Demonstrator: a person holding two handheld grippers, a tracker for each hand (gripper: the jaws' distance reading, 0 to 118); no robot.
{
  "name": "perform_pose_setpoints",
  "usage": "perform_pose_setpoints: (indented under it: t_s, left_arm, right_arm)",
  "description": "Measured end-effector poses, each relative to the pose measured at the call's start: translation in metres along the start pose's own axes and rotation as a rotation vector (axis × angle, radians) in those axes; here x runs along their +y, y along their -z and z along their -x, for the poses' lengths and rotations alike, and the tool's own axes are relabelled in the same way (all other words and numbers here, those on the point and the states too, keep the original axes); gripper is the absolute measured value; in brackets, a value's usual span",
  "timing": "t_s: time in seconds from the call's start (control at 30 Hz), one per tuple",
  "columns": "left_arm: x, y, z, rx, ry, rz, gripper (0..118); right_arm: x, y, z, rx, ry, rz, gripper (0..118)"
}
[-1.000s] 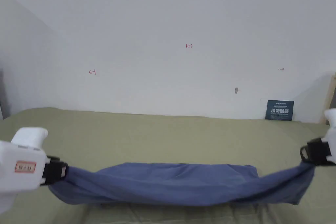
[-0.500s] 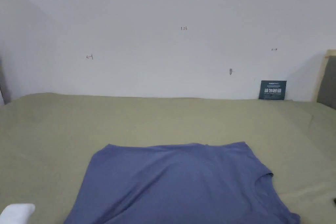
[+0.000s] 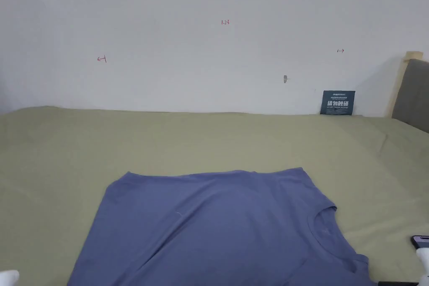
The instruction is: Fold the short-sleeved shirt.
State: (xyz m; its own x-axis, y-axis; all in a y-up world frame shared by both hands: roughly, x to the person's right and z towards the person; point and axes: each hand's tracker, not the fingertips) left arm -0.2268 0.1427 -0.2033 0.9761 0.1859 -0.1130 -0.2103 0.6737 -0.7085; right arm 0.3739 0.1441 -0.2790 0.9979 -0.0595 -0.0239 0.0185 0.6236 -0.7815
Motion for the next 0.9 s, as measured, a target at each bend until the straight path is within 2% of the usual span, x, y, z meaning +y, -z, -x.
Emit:
perform_pose_setpoints:
  t_s: [0.13,0.17,0.2,0.23,0.27,0.3,0.33,0.37,0.43,0.6,0.63,0.67,0.7,0.73,0.77,0.83,0.9]
  left_arm:
    - [0.001,-0.016,-0.027,0.083,0.053,-0.048,97]
    - [-0.002,-0.014,-0.031,0.088,0.044,-0.054,95]
    - [-0.005,-0.012,-0.035,0.090,0.035,-0.059,90]
    - [-0.007,-0.009,-0.036,0.078,0.013,-0.052,69]
    - [-0.011,-0.006,-0.038,0.074,-0.007,-0.043,35]
    - [-0.015,-0.003,-0.039,0.067,-0.021,-0.035,35]
    - [-0.019,0.000,-0.040,0.070,-0.037,-0.027,20]
    - [-0.024,0.004,-0.043,0.095,-0.033,-0.040,0]
    - [-0.030,0.011,-0.042,0.085,-0.016,-0.009,0]
    - [-0.035,0.020,-0.029,0.104,0.008,0.014,0]
    - [-0.035,0.019,-0.025,0.120,0.008,0.011,3]
    - [-0.034,0.020,-0.022,0.124,0.018,0.015,21]
    - [-0.034,0.023,-0.015,0.125,0.021,0.019,52]
    - [-0.036,0.028,-0.010,0.126,0.016,0.019,99]
    - [-0.037,0.032,-0.006,0.116,0.006,0.027,113]
    - [-0.038,0.040,0.000,0.050,-0.010,0.023,113]
    - [-0.039,0.053,0.003,0.087,0.001,0.044,112]
  right_arm:
    - [0.001,-0.012,0.023,-0.013,0.008,-0.022,101]
    - [-0.001,-0.010,0.028,-0.013,0.019,-0.019,97]
    - [-0.007,-0.008,0.036,-0.015,0.040,-0.009,84]
    - [-0.012,-0.006,0.040,-0.006,0.055,0.005,47]
    - [-0.018,-0.001,0.043,0.006,0.056,0.018,6]
    - [-0.024,0.004,0.047,0.009,0.056,0.019,6]
    - [-0.031,0.009,0.054,-0.003,0.054,0.022,0]
    - [-0.040,0.014,0.059,-0.033,0.058,0.030,0]
    - [-0.048,0.022,0.064,-0.028,0.009,0.065,0]
    - [-0.053,0.023,0.065,-0.009,0.021,0.077,0]
    - [-0.054,0.022,0.065,-0.008,0.019,0.072,0]
    - [-0.054,0.020,0.064,-0.008,0.014,0.071,0]
    - [-0.054,0.020,0.064,-0.012,0.012,0.068,0]
    - [-0.053,0.017,0.063,-0.014,0.013,0.064,0]
    - [-0.052,0.016,0.063,-0.011,0.012,0.063,0]
    - [-0.052,0.017,0.062,-0.006,0.017,0.066,0]
    - [-0.051,0.015,0.062,0.001,0.022,0.065,0]
